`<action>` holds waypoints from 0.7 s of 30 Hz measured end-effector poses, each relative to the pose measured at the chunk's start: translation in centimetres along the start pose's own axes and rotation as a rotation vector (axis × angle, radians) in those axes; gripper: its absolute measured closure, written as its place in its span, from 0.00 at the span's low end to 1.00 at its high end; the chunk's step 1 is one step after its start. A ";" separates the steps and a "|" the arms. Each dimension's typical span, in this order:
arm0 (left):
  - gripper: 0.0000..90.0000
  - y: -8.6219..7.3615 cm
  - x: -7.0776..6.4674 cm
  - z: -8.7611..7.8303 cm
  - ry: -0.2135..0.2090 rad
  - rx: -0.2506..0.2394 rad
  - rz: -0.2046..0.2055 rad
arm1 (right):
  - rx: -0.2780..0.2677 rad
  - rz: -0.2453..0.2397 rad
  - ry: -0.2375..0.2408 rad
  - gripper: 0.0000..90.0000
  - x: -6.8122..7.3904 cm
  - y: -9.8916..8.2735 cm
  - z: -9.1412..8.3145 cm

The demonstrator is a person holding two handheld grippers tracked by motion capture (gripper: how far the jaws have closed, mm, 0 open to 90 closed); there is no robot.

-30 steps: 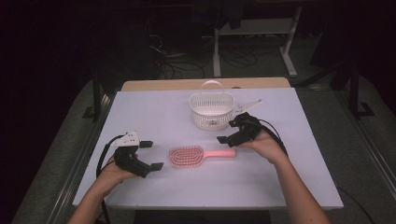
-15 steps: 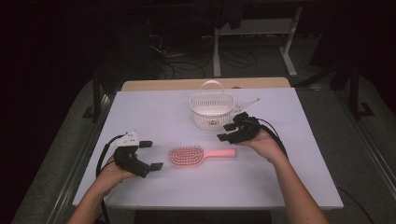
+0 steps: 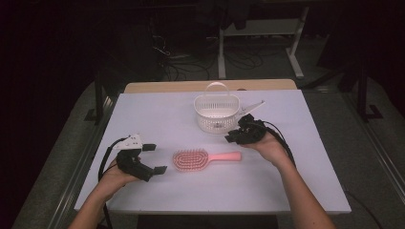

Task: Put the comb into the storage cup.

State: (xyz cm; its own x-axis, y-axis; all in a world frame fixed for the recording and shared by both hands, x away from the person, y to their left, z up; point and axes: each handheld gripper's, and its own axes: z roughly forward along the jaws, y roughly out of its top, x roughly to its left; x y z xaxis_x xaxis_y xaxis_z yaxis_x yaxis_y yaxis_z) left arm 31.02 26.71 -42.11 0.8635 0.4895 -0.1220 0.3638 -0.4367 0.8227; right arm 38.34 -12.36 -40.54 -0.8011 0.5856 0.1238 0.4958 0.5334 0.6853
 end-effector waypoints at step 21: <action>0.00 -0.1 -0.1 0.1 0.000 0.009 0.002 | 0.096 -0.031 -0.003 0.98 -0.5 -0.8 1.8</action>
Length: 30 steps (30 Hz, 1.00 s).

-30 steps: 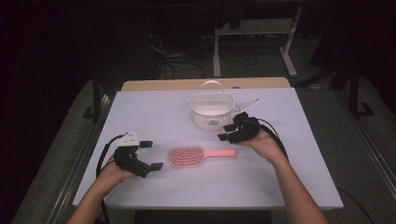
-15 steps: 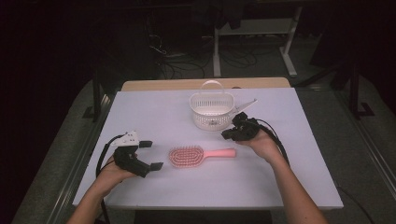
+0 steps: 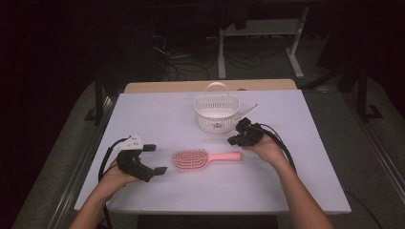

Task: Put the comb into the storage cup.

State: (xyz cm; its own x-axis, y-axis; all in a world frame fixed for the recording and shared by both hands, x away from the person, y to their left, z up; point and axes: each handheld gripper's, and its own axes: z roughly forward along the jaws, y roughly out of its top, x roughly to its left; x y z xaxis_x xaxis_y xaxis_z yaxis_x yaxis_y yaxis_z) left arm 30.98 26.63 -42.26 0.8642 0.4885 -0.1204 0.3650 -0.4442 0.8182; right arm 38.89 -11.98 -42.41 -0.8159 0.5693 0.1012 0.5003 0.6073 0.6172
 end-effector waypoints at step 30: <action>0.00 0.0 0.1 -0.1 0.001 -0.001 -0.003 | 0.084 -0.036 0.034 0.99 0.0 -1.3 1.4</action>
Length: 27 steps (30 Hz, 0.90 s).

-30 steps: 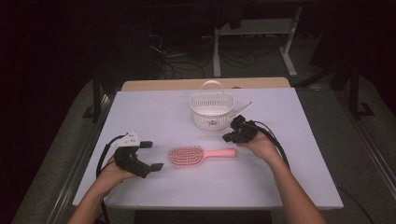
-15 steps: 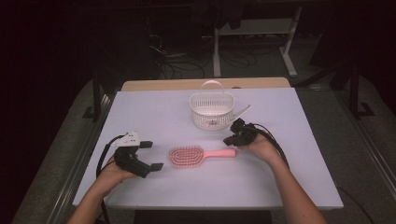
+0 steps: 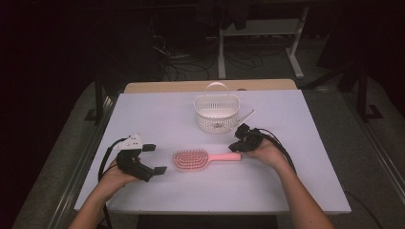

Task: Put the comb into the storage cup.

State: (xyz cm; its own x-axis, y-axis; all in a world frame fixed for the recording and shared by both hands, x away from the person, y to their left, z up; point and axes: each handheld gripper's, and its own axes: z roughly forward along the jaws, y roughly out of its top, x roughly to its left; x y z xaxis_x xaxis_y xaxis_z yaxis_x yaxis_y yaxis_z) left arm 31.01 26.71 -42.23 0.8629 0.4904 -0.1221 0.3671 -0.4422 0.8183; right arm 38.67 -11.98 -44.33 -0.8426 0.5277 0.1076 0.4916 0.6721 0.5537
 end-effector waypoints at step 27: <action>0.00 0.0 -0.1 -0.2 -0.007 -0.005 0.001 | 0.033 -0.042 0.022 0.99 1.9 -0.8 -0.6</action>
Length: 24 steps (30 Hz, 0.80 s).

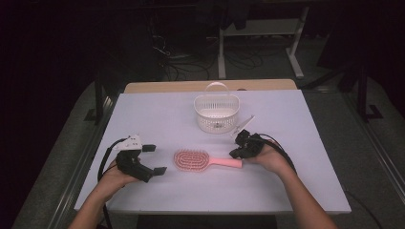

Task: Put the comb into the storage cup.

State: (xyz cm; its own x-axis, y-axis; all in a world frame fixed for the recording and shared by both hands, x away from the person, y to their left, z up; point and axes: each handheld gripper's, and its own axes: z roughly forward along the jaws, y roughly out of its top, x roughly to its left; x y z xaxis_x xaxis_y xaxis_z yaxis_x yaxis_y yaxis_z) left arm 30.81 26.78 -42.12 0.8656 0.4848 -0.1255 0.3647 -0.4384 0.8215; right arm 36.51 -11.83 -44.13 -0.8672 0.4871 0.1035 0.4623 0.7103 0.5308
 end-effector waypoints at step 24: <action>0.00 0.0 0.0 0.0 -0.006 -0.002 -0.002 | 0.016 -0.035 0.045 0.99 2.2 -1.0 -0.1</action>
State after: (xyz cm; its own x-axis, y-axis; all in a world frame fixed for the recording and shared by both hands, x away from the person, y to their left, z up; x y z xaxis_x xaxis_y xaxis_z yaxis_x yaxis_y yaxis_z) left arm 30.81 26.81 -42.13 0.8667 0.4815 -0.1304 0.3657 -0.4356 0.8225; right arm 34.11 -11.46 -44.34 -0.8903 0.4386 0.1228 0.4340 0.7350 0.5209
